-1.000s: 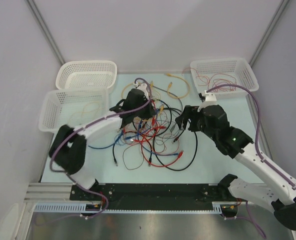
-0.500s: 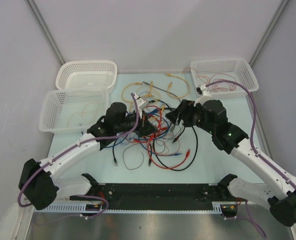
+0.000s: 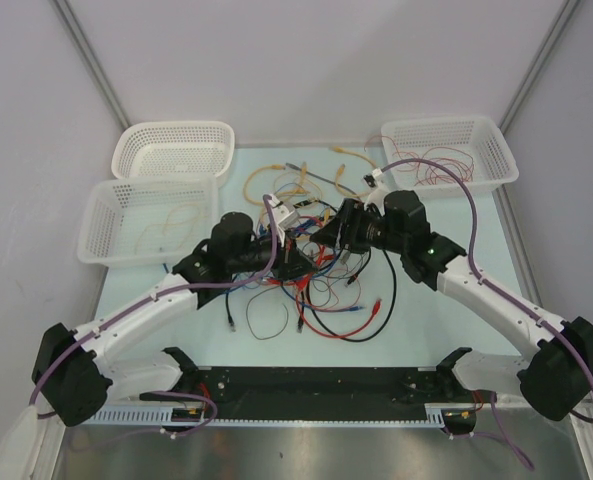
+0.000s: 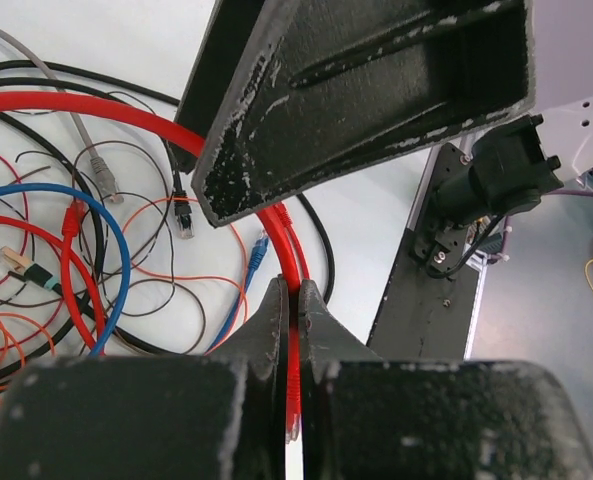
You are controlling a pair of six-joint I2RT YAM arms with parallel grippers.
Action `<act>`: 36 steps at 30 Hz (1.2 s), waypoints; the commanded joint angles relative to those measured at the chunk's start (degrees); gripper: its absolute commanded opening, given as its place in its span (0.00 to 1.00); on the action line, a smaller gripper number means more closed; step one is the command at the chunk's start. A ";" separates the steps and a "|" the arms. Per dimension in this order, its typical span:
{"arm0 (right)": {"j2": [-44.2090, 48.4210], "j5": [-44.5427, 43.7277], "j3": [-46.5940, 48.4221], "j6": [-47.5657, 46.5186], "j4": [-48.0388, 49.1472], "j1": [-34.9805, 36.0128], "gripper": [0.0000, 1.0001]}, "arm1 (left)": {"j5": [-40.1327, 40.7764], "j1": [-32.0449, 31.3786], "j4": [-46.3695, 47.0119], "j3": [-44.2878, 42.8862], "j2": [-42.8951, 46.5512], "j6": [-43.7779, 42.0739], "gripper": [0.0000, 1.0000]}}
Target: Untangle the cables
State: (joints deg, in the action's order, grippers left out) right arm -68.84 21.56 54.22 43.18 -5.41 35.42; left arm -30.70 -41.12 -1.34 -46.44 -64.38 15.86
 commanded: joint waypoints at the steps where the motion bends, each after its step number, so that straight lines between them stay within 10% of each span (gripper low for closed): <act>1: 0.81 3.14 0.80 1.73 4.88 0.44 0.61 | -2.00 -1.15 3.98 0.38 1.71 -0.48 0.00; 5: 0.55 2.61 0.80 2.00 4.88 0.26 0.31 | -1.47 -1.68 4.60 0.99 3.38 -0.13 0.00; 16: -1.65 5.24 0.80 2.70 4.71 0.44 0.33 | -0.15 -2.56 4.60 2.93 7.42 0.05 0.00; 20: 1.50 -0.71 0.98 1.39 1.37 -0.17 0.00 | 0.46 -2.65 3.98 3.54 8.21 0.05 0.01; 25: 6.61 -3.98 5.00 -1.68 -2.14 -7.81 0.00 | 7.74 -2.65 -1.37 2.50 9.01 0.75 0.56; 36: 0.38 -15.06 22.07 -4.78 -11.65 -24.15 0.00 | 29.99 -2.56 -9.64 3.90 12.96 1.19 0.70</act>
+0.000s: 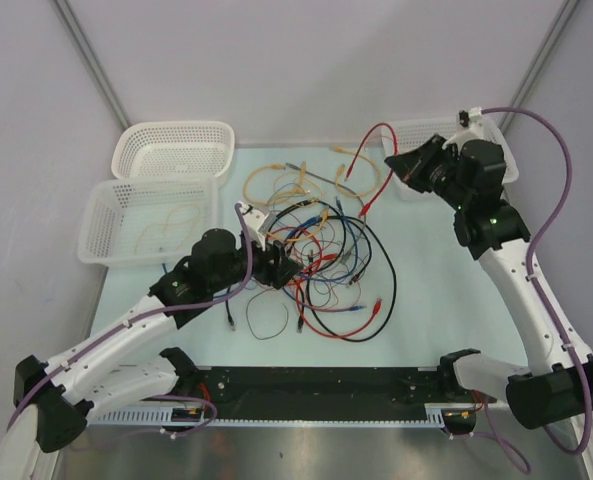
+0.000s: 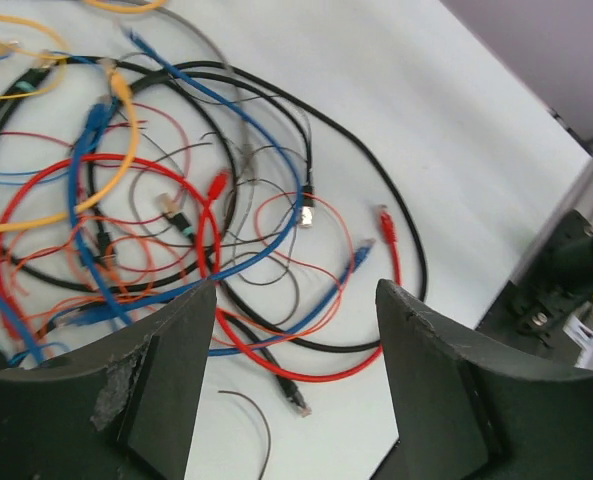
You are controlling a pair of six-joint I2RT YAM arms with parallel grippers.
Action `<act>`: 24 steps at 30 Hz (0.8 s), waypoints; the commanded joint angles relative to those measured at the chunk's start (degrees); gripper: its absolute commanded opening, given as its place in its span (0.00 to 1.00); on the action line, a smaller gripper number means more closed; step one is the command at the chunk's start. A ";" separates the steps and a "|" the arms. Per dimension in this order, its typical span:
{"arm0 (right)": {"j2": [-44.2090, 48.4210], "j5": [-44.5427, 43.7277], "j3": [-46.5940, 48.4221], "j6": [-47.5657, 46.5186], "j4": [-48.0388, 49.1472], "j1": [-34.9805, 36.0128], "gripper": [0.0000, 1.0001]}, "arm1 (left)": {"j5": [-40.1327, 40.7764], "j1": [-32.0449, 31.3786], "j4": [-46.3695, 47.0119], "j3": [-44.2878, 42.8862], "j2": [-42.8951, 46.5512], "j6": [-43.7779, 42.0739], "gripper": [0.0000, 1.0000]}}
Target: Untangle the cables
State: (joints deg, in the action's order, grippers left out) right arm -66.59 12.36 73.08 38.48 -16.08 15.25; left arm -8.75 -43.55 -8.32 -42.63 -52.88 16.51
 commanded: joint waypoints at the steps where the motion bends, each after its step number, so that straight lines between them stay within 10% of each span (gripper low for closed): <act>1: -2.05 -6.38 3.21 0.45 0.07 -4.78 0.00 | 8.49 -0.13 -3.02 0.53 1.47 1.15 0.70; 24: -28.14 -19.30 11.28 11.71 20.39 -21.40 0.00 | 7.60 -0.13 -4.86 5.54 4.98 8.18 0.69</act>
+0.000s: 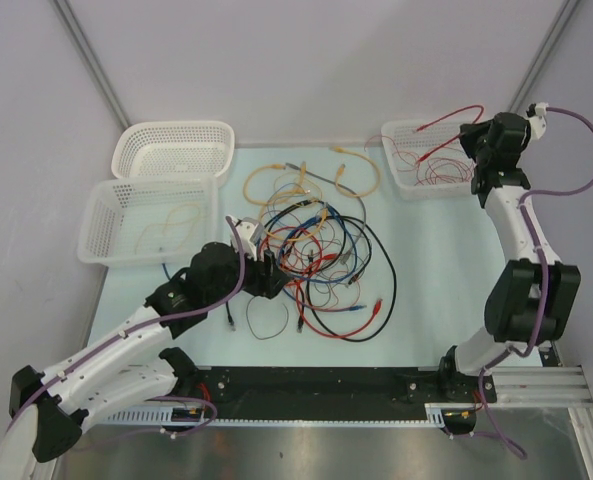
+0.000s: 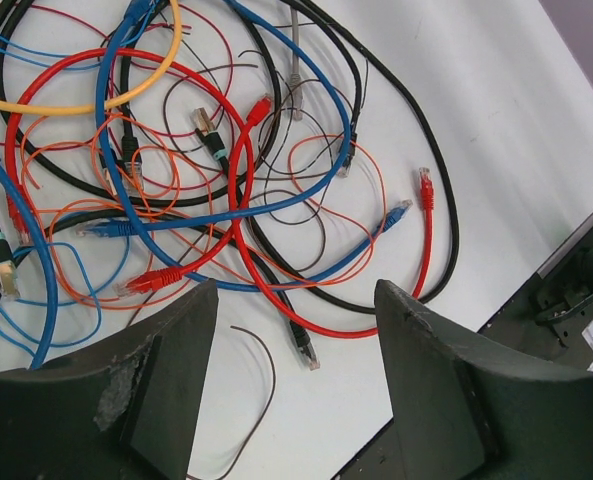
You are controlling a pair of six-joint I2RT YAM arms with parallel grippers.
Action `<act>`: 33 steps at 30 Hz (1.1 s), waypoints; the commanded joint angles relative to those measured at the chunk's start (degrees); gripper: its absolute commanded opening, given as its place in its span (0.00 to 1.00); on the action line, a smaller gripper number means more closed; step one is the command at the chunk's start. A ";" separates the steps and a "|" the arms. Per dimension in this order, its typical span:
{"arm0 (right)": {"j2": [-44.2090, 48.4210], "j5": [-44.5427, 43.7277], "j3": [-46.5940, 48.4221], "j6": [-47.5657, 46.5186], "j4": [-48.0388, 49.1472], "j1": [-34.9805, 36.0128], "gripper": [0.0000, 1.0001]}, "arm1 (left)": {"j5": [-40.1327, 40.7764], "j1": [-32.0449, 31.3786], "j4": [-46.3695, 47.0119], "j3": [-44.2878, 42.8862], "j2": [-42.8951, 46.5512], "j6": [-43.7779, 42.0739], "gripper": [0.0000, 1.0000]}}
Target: Untangle the cables
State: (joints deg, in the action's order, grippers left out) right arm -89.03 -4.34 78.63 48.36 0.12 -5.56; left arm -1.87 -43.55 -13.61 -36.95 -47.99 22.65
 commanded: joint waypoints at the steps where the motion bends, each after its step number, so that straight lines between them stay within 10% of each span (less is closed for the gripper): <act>1: -7.80 -4.17 10.44 1.22 0.45 -0.68 0.02 | 1.16 -0.04 -0.10 -0.14 0.35 2.39 0.69; 2: -11.65 -4.88 13.45 0.08 -2.81 -0.68 0.15 | 1.34 -0.13 0.07 0.03 0.61 2.66 0.69; 3: -14.12 -5.67 16.61 -0.45 -5.72 -0.68 0.49 | 1.52 -0.13 0.51 0.38 1.05 3.09 0.69; 5: -18.52 -7.78 25.47 -1.85 -13.72 -0.07 0.74 | 1.69 -0.04 1.12 1.17 1.49 3.62 0.69; 9: -16.80 -10.60 28.07 -6.60 -12.96 3.87 0.96 | 1.61 -0.04 2.62 1.44 0.97 4.24 0.69; 21: -6.16 -0.15 12.98 -13.37 -10.50 19.26 0.89 | -1.38 -0.04 2.80 0.39 -0.79 7.40 0.68; 33: -1.84 -12.52 -12.35 -15.57 -20.50 38.25 0.88 | 3.26 -0.04 -4.15 0.56 3.16 11.53 0.68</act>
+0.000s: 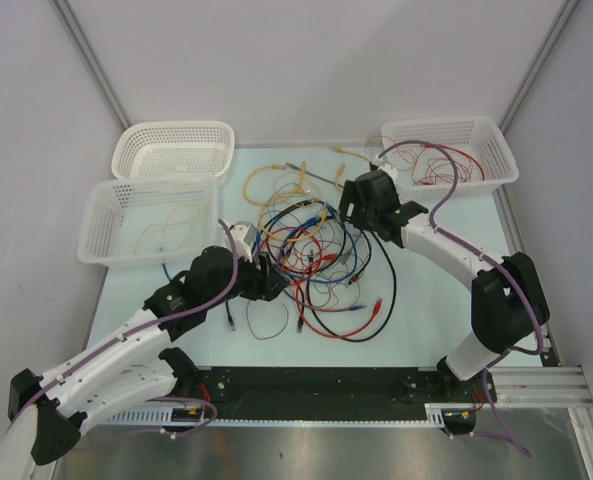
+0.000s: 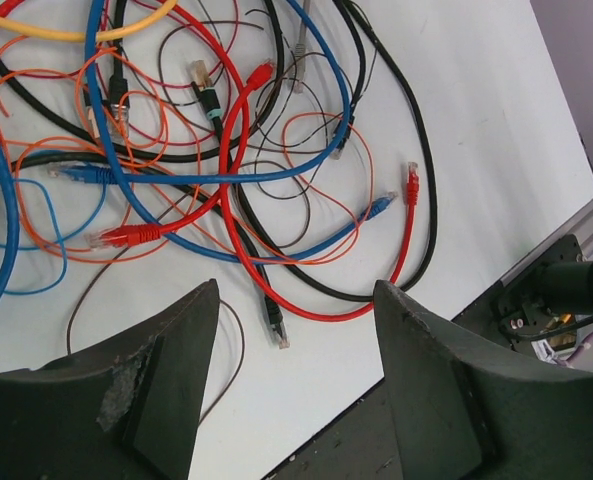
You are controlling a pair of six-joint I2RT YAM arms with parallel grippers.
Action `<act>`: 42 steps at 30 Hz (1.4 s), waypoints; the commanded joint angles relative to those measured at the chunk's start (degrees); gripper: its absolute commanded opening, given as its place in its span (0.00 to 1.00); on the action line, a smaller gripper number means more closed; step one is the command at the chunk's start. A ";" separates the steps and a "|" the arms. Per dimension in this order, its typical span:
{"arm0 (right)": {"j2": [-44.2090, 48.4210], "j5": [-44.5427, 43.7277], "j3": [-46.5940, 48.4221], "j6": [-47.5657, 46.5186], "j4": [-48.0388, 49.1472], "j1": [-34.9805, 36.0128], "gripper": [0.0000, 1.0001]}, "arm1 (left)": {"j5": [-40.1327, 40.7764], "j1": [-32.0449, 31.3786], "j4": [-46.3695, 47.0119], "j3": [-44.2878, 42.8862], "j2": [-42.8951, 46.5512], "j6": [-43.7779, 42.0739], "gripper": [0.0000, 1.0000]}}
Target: Untangle the cables
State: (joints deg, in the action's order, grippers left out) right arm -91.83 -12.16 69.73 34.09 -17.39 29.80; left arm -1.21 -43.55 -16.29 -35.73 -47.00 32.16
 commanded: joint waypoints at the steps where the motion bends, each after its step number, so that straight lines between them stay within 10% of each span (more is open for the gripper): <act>1: 0.78 -4.97 -4.07 -1.22 -3.53 3.68 0.88 | 2.97 -0.04 -1.63 -0.40 2.35 2.20 0.68; 13: 12.81 -7.61 -14.71 -1.03 -7.31 20.35 0.82 | 3.76 -0.04 -2.25 2.68 4.55 4.05 0.68; 32: -2.64 1.61 -13.75 -1.39 -3.27 26.80 0.87 | 2.45 -0.04 -1.46 3.38 2.36 5.81 0.67; 37: -5.46 2.23 -13.75 -1.04 -2.83 27.06 0.70 | 1.65 -0.04 -1.55 2.77 0.51 5.98 0.67; 42: -5.90 2.67 -13.75 -1.04 -2.21 27.15 0.29 | 1.83 -0.04 -1.72 2.85 0.95 5.89 0.67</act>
State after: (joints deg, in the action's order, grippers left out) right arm -96.16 -8.56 55.33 33.36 -19.33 56.95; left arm 1.23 -43.55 -18.65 -32.97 -46.50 37.15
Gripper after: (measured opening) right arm 0.422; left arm 0.667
